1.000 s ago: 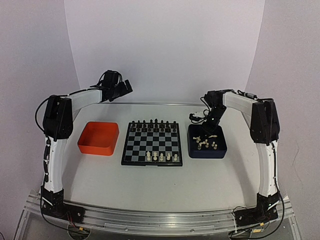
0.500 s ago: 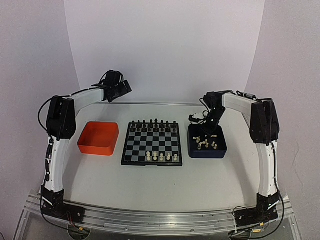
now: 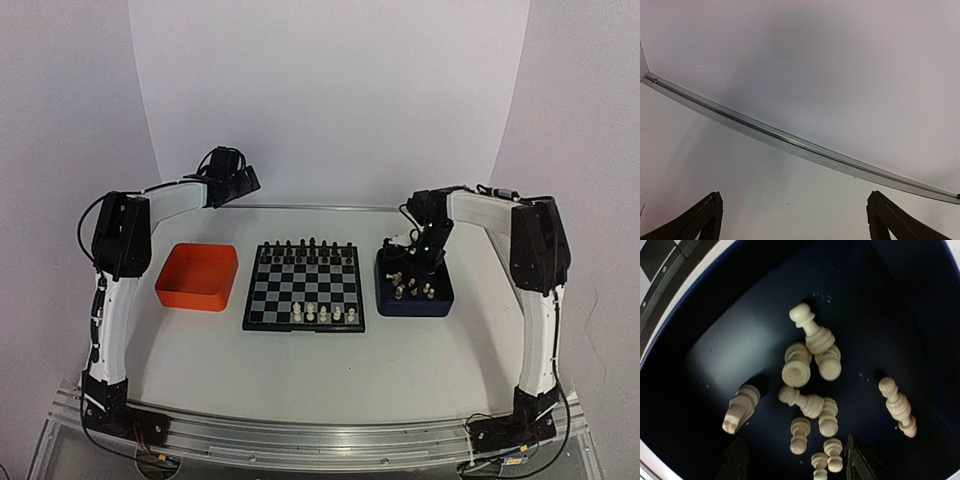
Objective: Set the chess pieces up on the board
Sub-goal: Adjust the chess piece in the storage box.
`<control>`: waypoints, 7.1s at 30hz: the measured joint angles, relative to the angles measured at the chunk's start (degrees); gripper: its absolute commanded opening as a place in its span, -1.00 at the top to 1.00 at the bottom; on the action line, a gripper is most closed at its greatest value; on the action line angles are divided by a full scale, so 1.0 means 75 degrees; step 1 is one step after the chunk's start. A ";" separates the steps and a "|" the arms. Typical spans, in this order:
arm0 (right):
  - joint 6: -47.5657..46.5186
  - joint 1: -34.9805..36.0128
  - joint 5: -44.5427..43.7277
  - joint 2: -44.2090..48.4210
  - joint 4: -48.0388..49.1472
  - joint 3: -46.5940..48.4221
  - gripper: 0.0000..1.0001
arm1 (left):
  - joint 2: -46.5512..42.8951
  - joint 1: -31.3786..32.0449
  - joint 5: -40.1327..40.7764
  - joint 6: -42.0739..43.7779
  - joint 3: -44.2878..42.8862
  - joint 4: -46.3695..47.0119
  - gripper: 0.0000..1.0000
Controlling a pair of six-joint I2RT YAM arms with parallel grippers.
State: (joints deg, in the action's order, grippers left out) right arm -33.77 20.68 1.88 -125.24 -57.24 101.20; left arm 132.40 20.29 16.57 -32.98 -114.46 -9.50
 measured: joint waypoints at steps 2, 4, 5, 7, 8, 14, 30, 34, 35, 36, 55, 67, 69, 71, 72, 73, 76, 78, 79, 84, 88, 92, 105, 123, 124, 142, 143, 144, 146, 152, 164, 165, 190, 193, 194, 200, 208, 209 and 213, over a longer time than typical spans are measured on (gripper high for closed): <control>0.0184 -0.0002 -0.0116 0.0246 -0.0015 -0.0166 -0.26 | 0.0000 0.0000 -0.0019 0.0011 0.0135 0.0009 -1.00; 0.0345 -0.0002 -0.0233 0.0458 -0.0033 -0.0258 -0.26 | 0.0000 0.0000 -0.0047 0.0022 0.0165 0.0015 -0.99; 0.0424 -0.0002 -0.0274 0.0549 -0.0040 -0.0283 -0.26 | 0.0000 0.0000 -0.0058 0.0027 0.0166 0.0046 -0.99; 0.0565 -0.0002 -0.0304 0.0673 -0.0036 -0.0308 -0.26 | 0.0000 0.0000 -0.0097 0.0037 0.0166 0.0121 -0.99; 0.0638 -0.0002 -0.0312 0.0727 -0.0037 -0.0325 -0.27 | 0.0000 0.0000 -0.0126 0.0046 0.0166 0.0138 -0.99; 0.1011 -0.0002 -0.0128 0.0846 -0.0224 -0.0622 -0.26 | 0.0000 0.0000 -0.0192 0.0087 0.0166 0.0144 -0.99; 0.1195 -0.0002 0.0599 0.0740 -0.0555 -0.0827 -0.21 | 0.0000 -0.0009 -0.0183 0.0132 0.0300 0.0225 -0.99; 0.1193 -0.0002 0.0635 0.0705 -0.0566 -0.0896 -0.19 | 0.0000 -0.0010 -0.0180 0.0131 0.0448 0.0274 -0.99; 0.1194 -0.0002 0.0640 0.0701 -0.0571 -0.0906 -0.17 | 0.0000 -0.0012 -0.0180 0.0129 0.0472 0.0272 -0.99; 0.1196 -0.0002 0.0640 0.0691 -0.0574 -0.0908 -0.17 | 0.0000 -0.0015 -0.0180 0.0129 0.0487 0.0267 -1.00; 0.1125 -0.0002 0.0325 -0.0118 -0.0490 -0.0729 0.24 | 0.0000 -0.0046 -0.0104 0.0122 0.0580 0.0278 -0.99; 0.1201 -0.0002 0.0006 -0.0144 -0.0283 -0.0692 0.22 | 0.0000 -0.0064 0.0014 -0.0006 0.0580 0.0276 -0.99; 0.1199 -0.0002 0.0009 -0.0144 -0.0281 -0.0692 0.22 | 0.0000 -0.0064 0.0013 -0.0011 0.0580 0.0276 -0.99; 0.1202 -0.0002 0.0016 -0.0144 -0.0274 -0.0689 0.21 | 0.0000 -0.0064 0.0015 -0.0011 0.0580 0.0278 -0.99; 0.1206 -0.0002 0.0040 -0.0144 -0.0266 -0.0676 0.20 | 0.0000 -0.0066 0.0014 -0.0011 0.0580 0.0278 -0.99; 0.1213 -0.0002 0.0070 -0.0144 -0.0255 -0.0659 0.20 | 0.0000 -0.0067 0.0012 -0.0011 0.0580 0.0278 -0.99; 0.1268 -0.0002 0.0229 -0.0144 -0.0190 -0.0530 0.19 | 0.0000 -0.0073 0.0012 -0.0011 0.0580 0.0278 -0.99; 0.1315 -0.0002 0.0309 -0.0144 -0.0138 -0.0379 0.19 | 0.0000 -0.0085 0.0018 -0.0011 0.0585 0.0278 -0.99; 0.1329 -0.0002 0.0333 -0.0144 -0.0109 -0.0308 0.19 | 0.0000 -0.0091 0.0019 -0.0011 0.0598 0.0279 -0.99; 0.1438 -0.0037 0.0393 -0.0144 -0.0003 -0.0013 0.17 | 0.0000 -0.0126 0.0024 -0.0011 0.0676 0.0278 -0.99; 0.1529 -0.0095 0.0405 -0.0178 0.0042 0.0137 0.15 | 0.0000 -0.0147 0.0024 -0.0015 0.0679 0.0281 -0.99; 0.1576 -0.0182 0.0414 -0.0247 0.0090 0.0305 0.12 | 0.0000 -0.0159 0.0026 -0.0016 0.0679 0.0277 -0.99; 0.1718 -0.0334 0.0442 -0.0275 0.0143 0.0356 0.11 | 0.0000 -0.0166 0.0025 -0.0048 0.0679 0.0276 -0.99; 0.1681 -0.0337 0.0531 -0.0561 0.0234 0.0529 0.27 | 0.0000 -0.0216 0.0076 -0.0197 0.0676 0.0253 -0.99; 0.1682 -0.0337 0.0532 -0.0561 0.0234 0.0529 0.28 | 0.0000 -0.0216 0.0086 -0.0204 0.0676 0.0252 -0.99; 0.1646 -0.0337 0.0170 -0.0564 0.0313 0.0471 1.00 | 0.0000 -0.0221 0.0158 -0.0212 0.0676 0.0085 -0.99; 0.1650 -0.0337 0.0135 -0.0564 0.0315 0.0471 1.00 | 0.0000 -0.0221 0.0158 -0.0214 0.0676 0.0066 -0.99; 0.1657 -0.0337 0.0119 -0.0564 0.0320 0.0471 1.00 | 0.0000 -0.0221 0.0158 -0.0215 0.0676 0.0065 -0.99; 0.1689 -0.0337 0.0103 -0.0564 0.0322 0.0471 1.00 | 0.0000 -0.0221 0.0158 -0.0216 0.0676 0.0062 -0.99; 0.1835 -0.0337 0.0022 -0.0564 0.0366 0.0471 1.00 | 0.0000 -0.0221 0.0157 -0.0221 0.0676 0.0062 -0.99; 0.2427 -0.0436 -0.0284 -0.0555 0.0524 0.0471 1.00 | 0.0000 -0.0221 0.0144 -0.0278 0.0676 0.0062 -0.99; 0.2473 -0.0447 -0.0285 -0.0548 0.0530 0.0469 1.00 | 0.0000 -0.0221 0.0132 -0.0279 0.0676 0.0062 -0.99; 0.3942 -0.0576 -0.0075 0.0675 0.0531 0.0112 1.00 | -0.0369 0.0644 -0.0332 0.0852 0.0515 0.0170 -0.99; 0.3971 -0.0585 -0.0073 0.0675 0.0540 0.0102 1.00 | -0.0596 0.0729 -0.0332 0.0996 0.0585 0.0322 -0.99; 0.3983 -0.0590 -0.0063 0.0675 0.0537 0.0083 1.00 | -0.0656 0.0731 -0.0332 0.1013 0.0617 0.0373 -0.99; 0.4026 -0.0590 -0.0015 0.0594 0.0520 0.0100 0.97 | -0.0810 0.0714 -0.0329 0.1024 0.0694 0.0480 -0.99; 0.4007 -0.0605 0.0048 -0.0268 0.0536 0.0531 0.88 | -0.0810 0.0694 -0.0328 0.1024 0.0700 0.0470 -0.99; 0.3986 -0.0605 0.0042 -0.0360 0.0531 0.0568 0.87 | -0.0810 0.0694 -0.0326 0.1024 0.0700 0.0470 -0.99; 0.3907 -0.0605 -0.0041 -0.0542 0.0531 0.0619 0.81 | -0.0810 0.0694 -0.0326 0.1021 0.0699 0.0459 -0.99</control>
State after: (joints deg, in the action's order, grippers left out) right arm -4.47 16.14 1.57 -129.31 -53.25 105.84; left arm 126.32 25.50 14.13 -25.32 -109.21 -6.07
